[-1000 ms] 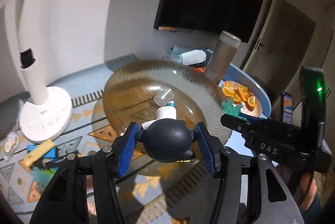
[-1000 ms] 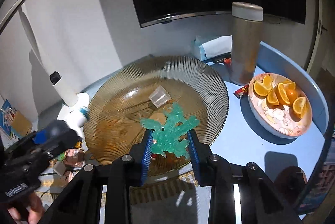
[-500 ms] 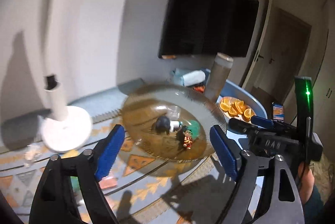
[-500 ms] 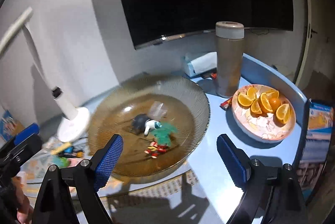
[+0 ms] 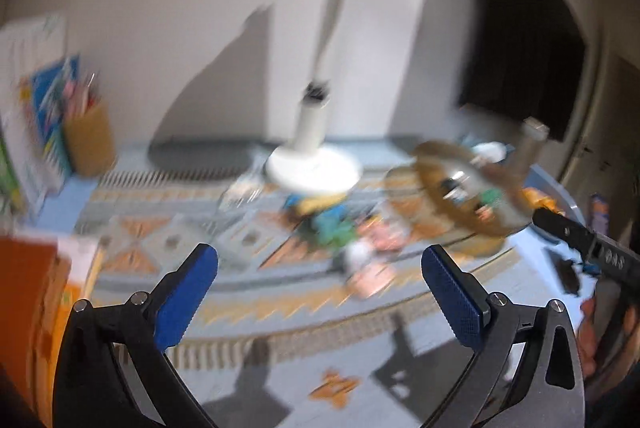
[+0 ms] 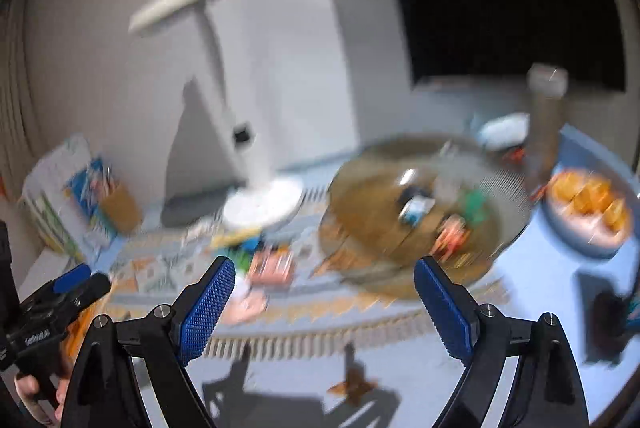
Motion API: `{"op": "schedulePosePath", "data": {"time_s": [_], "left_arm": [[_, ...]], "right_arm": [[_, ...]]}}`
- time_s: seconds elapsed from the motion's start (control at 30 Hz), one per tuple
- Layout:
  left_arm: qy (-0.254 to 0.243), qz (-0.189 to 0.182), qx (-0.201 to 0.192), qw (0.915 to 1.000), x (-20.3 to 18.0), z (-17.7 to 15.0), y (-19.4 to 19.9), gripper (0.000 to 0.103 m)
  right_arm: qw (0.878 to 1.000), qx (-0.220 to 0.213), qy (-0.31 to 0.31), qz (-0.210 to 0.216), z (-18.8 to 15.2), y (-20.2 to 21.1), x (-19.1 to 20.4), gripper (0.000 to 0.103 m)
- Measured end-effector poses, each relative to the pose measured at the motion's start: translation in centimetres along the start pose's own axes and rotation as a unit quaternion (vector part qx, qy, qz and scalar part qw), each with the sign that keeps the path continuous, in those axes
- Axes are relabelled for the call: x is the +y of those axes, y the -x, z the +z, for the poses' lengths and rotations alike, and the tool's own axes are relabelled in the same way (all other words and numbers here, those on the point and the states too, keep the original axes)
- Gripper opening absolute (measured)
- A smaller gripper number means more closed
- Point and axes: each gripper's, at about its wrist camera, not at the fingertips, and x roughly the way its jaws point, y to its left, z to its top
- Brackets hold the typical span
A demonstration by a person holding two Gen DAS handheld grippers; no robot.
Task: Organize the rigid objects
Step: 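Move the left gripper to the white cube and close on it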
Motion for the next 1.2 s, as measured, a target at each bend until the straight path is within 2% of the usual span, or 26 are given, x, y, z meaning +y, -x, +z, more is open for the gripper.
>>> {"op": "schedulePosePath", "data": {"time_s": [0.07, 0.2, 0.3, 0.37, 0.47, 0.6, 0.73, 0.8, 0.87, 1.0, 1.03, 1.07, 1.13, 1.17, 1.2], "left_arm": [[0.006, 0.006, 0.017, 0.9998, 1.0, -1.5, -1.4, 0.102], [-0.002, 0.007, 0.038, 0.9992, 1.1, -3.4, -3.2, 0.102], [-0.009, 0.001, 0.043, 0.999, 0.7, -4.3, -3.8, 0.102], [-0.008, -0.001, 0.068, 0.9977, 0.6, -4.8, -4.6, 0.101], [-0.007, -0.003, 0.067, 0.9977, 0.6, -4.7, -4.6, 0.101], [0.026, -0.054, 0.107, 0.9924, 0.8, -3.6, -5.5, 0.101], [0.026, -0.096, 0.126, 0.987, -0.2, -1.3, -7.2, 0.099], [0.012, -0.108, 0.139, 0.9843, -1.2, -0.4, -8.8, 0.089], [-0.011, -0.104, 0.151, 0.983, -2.3, 0.1, -10.9, 0.086], [-0.012, -0.125, 0.173, 0.9769, -3.1, 0.5, -13.5, 0.061], [-0.012, -0.128, 0.175, 0.976, -3.2, 0.6, -13.8, 0.059], [-0.014, -0.132, 0.177, 0.9753, -3.4, 0.7, -14.2, 0.052], [-0.02, -0.134, 0.182, 0.974, -3.7, 0.8, -14.8, 0.042], [-0.021, -0.127, 0.183, 0.9746, -3.6, 0.8, -14.9, 0.03], [-0.019, -0.125, 0.184, 0.9747, -3.4, 0.8, -14.9, 0.025]], "right_arm": [[1.0, 0.027, 0.009, -0.002, -2.2, -2.5, 1.0, 0.09], [0.998, 0.053, 0.025, -0.013, -5.0, -5.5, 1.5, 0.09], [0.997, 0.065, 0.021, -0.02, -5.3, -6.4, 1.1, 0.09], [0.998, 0.058, 0.017, -0.018, -5.2, -6.4, 0.7, 0.09], [0.997, 0.072, 0.01, -0.022, -5.4, -6.9, 0.3, 0.09], [0.997, 0.076, 0.023, -0.016, -5.6, -7.0, 0.8, 0.09], [0.995, 0.082, 0.045, -0.025, -5.8, -7.4, 1.6, 0.09], [0.995, 0.084, 0.055, -0.028, -5.9, -7.5, 1.9, 0.09], [0.994, 0.087, 0.061, -0.031, -5.9, -7.6, 2.1, 0.09], [0.988, 0.125, 0.091, -0.026, -6.1, -8.9, 3.6, 0.09], [0.985, 0.134, 0.106, -0.022, -6.2, -9.2, 4.3, 0.09], [0.982, 0.141, 0.123, -0.022, -6.2, -9.5, 5.3, 0.09], [0.977, 0.148, 0.15, -0.023, -6.4, -10.0, 6.9, 0.09], [0.975, 0.152, 0.162, -0.023, -6.4, -10.2, 7.8, 0.09], [0.973, 0.156, 0.166, -0.021, -6.3, -10.5, 8.2, 0.09]]}}
